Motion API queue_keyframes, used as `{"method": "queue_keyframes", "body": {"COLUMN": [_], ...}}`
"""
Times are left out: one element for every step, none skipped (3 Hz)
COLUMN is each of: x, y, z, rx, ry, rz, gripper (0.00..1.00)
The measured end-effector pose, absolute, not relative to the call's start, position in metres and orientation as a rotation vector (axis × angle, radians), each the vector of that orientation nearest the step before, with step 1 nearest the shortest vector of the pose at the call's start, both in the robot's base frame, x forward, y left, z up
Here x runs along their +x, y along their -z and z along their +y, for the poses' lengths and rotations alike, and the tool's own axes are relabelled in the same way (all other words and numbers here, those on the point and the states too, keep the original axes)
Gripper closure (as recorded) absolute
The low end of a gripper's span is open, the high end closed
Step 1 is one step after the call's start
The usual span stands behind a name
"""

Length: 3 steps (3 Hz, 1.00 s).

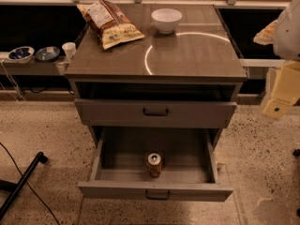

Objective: Pick orange can from middle drawer and place on counter

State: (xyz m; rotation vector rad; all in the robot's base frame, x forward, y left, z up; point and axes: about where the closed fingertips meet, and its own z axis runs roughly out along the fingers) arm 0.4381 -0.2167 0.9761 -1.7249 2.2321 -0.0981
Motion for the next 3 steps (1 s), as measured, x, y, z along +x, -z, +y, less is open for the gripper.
{"method": "queue_keyframes", "body": {"x": [0.439,0.432,0.432], "y": [-0.977,-0.947,-0.944], "z": [-0.215,-0.198,-0.199], "rx": [-1.72,-1.765,-1.762], "ry": [0.108,0.152,0.151], "rz": [2.221,2.143,2.149], "gripper": [0.0,0.0,0.0]}}
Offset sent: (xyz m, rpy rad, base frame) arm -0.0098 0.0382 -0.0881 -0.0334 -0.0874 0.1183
